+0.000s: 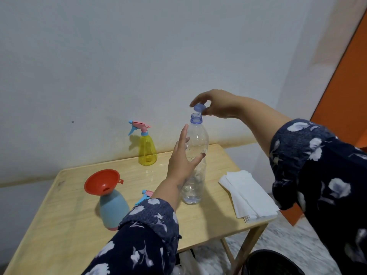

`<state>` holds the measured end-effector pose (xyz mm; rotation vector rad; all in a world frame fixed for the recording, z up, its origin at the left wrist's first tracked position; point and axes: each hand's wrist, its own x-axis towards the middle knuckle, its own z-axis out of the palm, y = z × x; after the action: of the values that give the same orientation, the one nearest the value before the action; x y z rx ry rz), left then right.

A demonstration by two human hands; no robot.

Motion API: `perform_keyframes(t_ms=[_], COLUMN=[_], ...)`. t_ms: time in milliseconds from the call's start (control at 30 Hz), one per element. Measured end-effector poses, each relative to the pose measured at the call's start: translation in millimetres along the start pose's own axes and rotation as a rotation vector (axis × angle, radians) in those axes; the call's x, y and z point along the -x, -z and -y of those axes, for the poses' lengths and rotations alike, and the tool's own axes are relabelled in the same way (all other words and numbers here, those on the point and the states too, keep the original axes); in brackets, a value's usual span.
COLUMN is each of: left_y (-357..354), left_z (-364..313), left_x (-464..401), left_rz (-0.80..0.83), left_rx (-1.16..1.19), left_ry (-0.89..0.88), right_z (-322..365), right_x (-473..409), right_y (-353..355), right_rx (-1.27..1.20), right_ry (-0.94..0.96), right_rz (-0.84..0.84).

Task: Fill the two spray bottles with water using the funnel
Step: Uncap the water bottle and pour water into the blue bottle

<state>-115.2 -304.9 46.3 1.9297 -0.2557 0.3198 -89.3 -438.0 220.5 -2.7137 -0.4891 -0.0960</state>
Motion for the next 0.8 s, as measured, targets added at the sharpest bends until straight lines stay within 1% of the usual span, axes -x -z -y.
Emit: perform_keyframes(t_ms=[67,133,233,333,433,533,633,800], left_y=[0,-1,-2,-3,-6,-8,-11,-11], left_z=[1,2,4,8,11,15,17,17], left_x=[1,2,2,2,2,3,4,4], left_rz=[0.002,-0.001,-0.015,-0.038,-0.064,-0.09,-0.113,-0.115], left_rx=[0.013,0.016,-0.001,-0.03,-0.042,-0.044,-0.054,-0.042], left_ry=[-0.007,-0.014,-0.023,-0.046,-0.056,-0.054,-0.058,-0.053], right_z=[-13,-30,-60,-85,-105,-123,-133,-138], right_x=[3,10,24,43,65,80,86,84], right_y=[-6,-25,-75,-138,-198,-244,-265,-267], right_rx=[-0.068,-0.078,-0.073,-0.119,-0.142,-0.106,-0.135,-0.125], right_ry=[-0.058,-0.139,-0.27,-0.389,-0.49,-0.563,-0.612,-0.605], right_rz=[-0.109,-0.141,-0.065,0.028,0.091,0.168,0.191,0.241])
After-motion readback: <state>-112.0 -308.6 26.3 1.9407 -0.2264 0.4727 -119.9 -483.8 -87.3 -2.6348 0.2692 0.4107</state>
